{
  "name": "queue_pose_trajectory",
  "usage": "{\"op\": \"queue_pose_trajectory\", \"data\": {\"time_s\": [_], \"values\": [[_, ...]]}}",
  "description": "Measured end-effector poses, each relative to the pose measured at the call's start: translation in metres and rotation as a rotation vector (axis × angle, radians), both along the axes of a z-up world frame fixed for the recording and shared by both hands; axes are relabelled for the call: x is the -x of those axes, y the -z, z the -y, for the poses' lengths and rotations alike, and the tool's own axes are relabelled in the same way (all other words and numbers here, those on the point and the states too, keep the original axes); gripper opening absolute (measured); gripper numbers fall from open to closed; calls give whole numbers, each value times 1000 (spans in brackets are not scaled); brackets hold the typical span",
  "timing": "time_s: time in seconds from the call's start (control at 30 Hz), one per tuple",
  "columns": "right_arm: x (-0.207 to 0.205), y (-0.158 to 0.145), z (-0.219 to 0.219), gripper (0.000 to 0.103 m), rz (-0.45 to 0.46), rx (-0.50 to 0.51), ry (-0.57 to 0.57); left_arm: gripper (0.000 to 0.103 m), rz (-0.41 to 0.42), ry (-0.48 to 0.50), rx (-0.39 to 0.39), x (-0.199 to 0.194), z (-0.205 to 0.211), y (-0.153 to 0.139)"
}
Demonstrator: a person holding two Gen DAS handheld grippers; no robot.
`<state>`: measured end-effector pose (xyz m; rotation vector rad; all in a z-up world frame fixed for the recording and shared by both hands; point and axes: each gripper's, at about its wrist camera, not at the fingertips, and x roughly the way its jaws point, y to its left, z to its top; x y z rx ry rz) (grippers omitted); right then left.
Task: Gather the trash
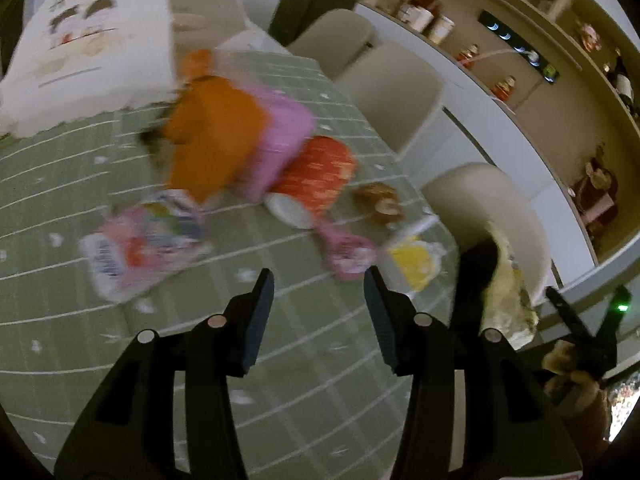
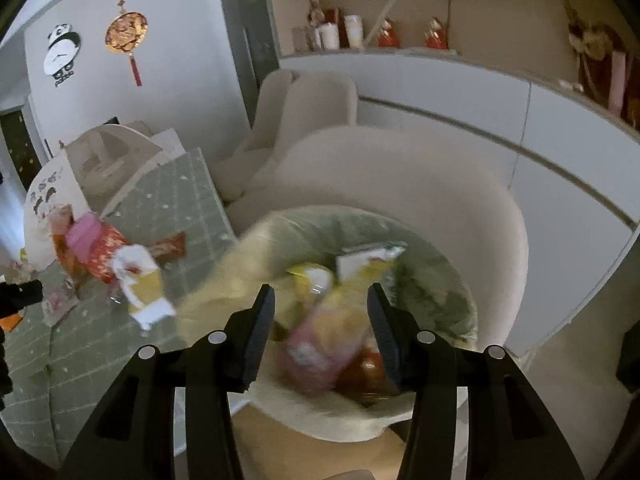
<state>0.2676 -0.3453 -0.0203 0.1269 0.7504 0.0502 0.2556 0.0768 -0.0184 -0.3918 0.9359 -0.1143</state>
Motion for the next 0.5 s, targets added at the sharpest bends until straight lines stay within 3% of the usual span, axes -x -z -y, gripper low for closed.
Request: {"op": "queue_pose_trajectory", "data": {"time_s": [0.2,0.5], "values": [[6,-26,-68,46,58,-13,-56,49,37,-48,-69,24,-72,-1],[13,-31,-177,51,54,-75,-169,49,49,-63,-67,31,-151,8]]}}
